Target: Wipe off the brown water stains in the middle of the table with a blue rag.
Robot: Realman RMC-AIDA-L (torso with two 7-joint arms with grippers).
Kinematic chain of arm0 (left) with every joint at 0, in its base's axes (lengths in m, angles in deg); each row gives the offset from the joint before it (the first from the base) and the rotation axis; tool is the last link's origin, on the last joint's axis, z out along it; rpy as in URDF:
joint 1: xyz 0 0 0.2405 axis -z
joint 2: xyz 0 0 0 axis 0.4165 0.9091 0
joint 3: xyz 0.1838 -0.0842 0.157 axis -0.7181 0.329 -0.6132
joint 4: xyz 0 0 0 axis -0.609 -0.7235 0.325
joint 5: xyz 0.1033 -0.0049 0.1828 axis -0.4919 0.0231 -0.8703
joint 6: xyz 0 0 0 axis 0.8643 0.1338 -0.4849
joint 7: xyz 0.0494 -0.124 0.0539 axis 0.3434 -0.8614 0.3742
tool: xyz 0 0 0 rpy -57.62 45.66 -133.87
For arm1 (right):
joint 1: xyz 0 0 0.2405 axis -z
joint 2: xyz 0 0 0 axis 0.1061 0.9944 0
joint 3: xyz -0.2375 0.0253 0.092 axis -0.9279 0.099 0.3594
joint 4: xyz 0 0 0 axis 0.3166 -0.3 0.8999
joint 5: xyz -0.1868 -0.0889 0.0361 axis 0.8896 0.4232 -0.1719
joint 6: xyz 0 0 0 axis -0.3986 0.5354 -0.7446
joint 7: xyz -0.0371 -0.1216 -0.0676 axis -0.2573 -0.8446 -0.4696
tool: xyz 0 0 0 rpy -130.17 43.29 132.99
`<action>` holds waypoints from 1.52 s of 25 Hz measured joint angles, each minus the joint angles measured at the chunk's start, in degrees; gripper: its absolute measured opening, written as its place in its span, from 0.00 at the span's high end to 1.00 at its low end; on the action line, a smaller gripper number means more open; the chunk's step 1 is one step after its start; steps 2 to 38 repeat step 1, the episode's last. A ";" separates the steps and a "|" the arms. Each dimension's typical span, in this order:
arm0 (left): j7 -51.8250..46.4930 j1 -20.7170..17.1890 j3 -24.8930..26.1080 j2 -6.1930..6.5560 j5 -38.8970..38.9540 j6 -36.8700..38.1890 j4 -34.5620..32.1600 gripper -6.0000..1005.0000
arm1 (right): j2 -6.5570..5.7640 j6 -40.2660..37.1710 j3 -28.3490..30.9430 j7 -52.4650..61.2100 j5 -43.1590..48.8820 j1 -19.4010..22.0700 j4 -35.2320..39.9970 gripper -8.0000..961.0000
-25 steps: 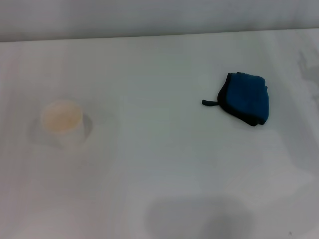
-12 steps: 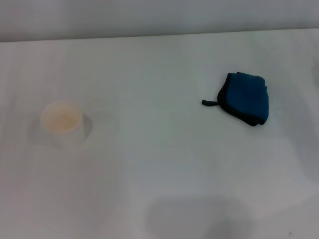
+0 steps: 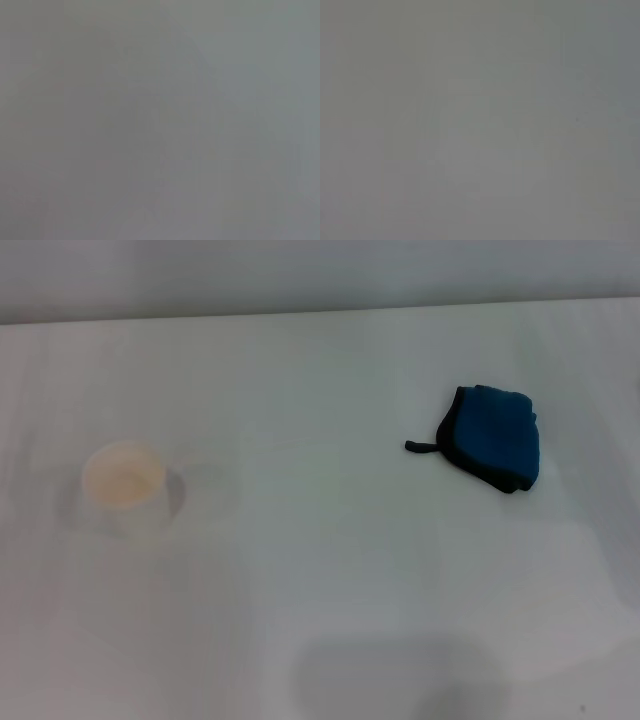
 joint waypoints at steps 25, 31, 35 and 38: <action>0.00 0.04 0.00 -0.03 0.00 0.06 0.09 0.14 | 0.00 -0.05 0.00 -0.81 0.00 -0.08 0.00 0.54; 0.00 0.04 0.00 -0.03 0.00 0.06 0.09 0.14 | 0.00 -0.05 0.00 -0.81 0.00 -0.08 0.00 0.54; 0.00 0.04 0.00 -0.03 0.00 0.06 0.09 0.14 | 0.00 -0.05 0.00 -0.81 0.00 -0.08 0.00 0.54; 0.00 0.04 0.00 -0.03 0.00 0.06 0.09 0.14 | 0.00 -0.05 0.00 -0.81 0.00 -0.08 0.00 0.54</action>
